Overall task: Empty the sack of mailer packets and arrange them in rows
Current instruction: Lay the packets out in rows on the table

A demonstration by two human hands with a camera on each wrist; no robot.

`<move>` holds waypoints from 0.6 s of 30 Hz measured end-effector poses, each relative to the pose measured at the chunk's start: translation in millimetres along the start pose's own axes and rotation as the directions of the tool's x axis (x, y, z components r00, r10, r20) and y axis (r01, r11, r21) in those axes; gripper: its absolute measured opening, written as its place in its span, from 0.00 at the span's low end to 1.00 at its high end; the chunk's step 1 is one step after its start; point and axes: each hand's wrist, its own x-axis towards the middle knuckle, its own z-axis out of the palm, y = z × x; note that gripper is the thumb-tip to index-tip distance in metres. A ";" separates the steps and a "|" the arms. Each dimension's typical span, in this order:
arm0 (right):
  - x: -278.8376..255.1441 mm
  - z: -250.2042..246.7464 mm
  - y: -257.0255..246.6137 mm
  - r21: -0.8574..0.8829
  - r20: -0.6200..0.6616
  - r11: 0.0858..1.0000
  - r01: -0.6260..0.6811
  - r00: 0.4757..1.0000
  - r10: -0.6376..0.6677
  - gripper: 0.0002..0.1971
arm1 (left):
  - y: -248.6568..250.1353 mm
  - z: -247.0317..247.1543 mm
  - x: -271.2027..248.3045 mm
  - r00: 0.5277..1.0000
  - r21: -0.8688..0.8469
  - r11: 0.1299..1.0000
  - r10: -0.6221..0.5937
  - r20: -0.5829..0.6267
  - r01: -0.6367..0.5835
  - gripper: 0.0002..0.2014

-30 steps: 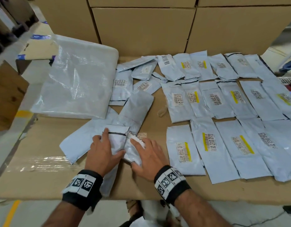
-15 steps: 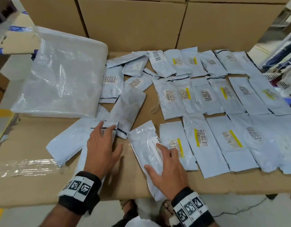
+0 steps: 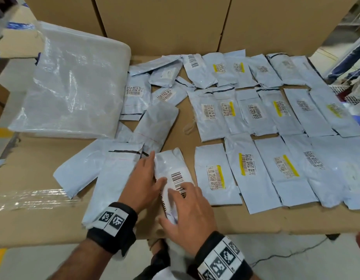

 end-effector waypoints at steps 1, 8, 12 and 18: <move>1.2 0.0 3.7 -0.008 -0.029 1.000 0.001 1.000 -0.001 0.35 | 0.0 1.5 1.7 1.000 0.022 1.000 0.012 -0.017 -0.012 0.37; 10.2 25.7 29.5 -0.081 0.074 0.994 0.072 0.995 -0.066 0.41 | 10.5 2.6 -0.4 0.988 0.159 0.979 0.142 -0.066 -0.131 0.20; 17.7 4.1 26.5 0.021 0.041 0.999 0.048 0.998 -0.049 0.40 | 7.4 -15.7 17.4 0.969 0.225 0.967 0.165 -0.182 -0.123 0.20; 129.2 -42.8 45.4 -0.045 -0.245 0.997 0.064 0.967 -0.073 0.29 | -0.3 -41.4 75.9 0.980 0.417 0.904 -0.012 -0.197 0.095 0.31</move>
